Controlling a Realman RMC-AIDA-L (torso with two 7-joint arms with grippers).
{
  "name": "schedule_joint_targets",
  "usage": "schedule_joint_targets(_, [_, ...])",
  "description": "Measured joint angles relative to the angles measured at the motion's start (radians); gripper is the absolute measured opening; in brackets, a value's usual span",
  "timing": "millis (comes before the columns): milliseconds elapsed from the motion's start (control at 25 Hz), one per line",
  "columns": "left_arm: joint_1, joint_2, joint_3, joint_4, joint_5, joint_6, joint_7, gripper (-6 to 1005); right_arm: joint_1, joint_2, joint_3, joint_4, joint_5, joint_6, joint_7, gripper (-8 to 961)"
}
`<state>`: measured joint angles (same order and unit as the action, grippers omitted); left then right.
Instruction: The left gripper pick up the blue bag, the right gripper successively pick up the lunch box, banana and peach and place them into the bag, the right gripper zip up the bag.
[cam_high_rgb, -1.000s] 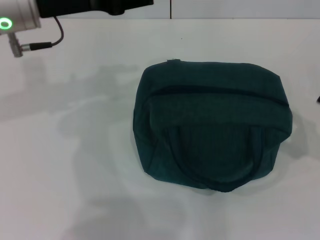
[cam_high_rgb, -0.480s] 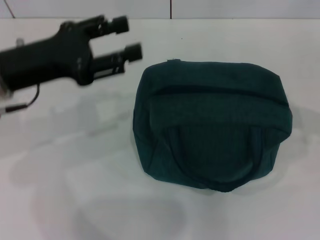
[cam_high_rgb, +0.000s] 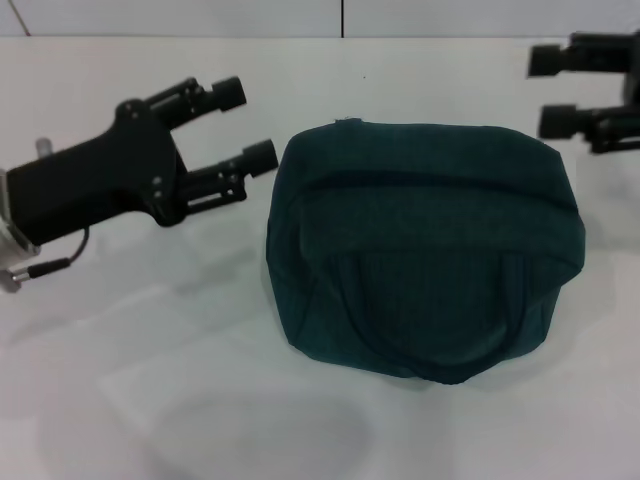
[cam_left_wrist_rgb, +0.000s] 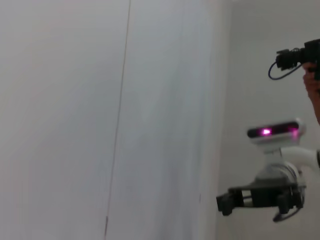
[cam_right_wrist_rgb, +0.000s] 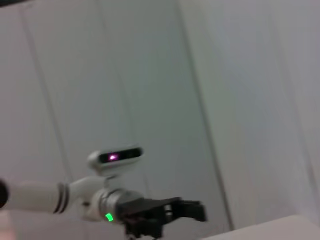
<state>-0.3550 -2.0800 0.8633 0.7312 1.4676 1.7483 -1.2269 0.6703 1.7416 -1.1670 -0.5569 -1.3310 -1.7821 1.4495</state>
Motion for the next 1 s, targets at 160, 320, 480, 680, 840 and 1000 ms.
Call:
schedule_joint_targets(160, [-0.02, 0.008, -0.001, -0.036, 0.062, -0.001, -0.003, 791, 0.006, 0.031, -0.002, -0.044, -0.043, -0.002, 0.001, 775])
schedule_joint_targets(320, [-0.023, 0.014, -0.001, -0.045, 0.086, -0.001, -0.008, 789, 0.01, 0.056, -0.004, -0.066, -0.101, -0.015, 0.004, 774])
schedule_joint_targets(480, [-0.024, 0.016, -0.001, -0.047, 0.086, 0.001, -0.013, 786, 0.01, 0.062, -0.004, -0.066, -0.124, -0.017, 0.008, 772])
schedule_joint_targets(680, [-0.023, 0.016, -0.001, -0.047, 0.087, 0.002, -0.017, 786, -0.001, 0.063, -0.001, -0.066, -0.127, -0.018, 0.009, 771])
schedule_joint_targets(840, [-0.023, 0.014, 0.0, -0.047, 0.087, 0.002, -0.018, 785, -0.002, 0.064, -0.001, -0.063, -0.127, -0.016, 0.009, 770])
schedule_joint_targets(1000, [-0.022, 0.012, 0.001, -0.047, 0.087, 0.002, -0.018, 785, -0.002, 0.065, -0.001, -0.06, -0.128, -0.011, 0.009, 769])
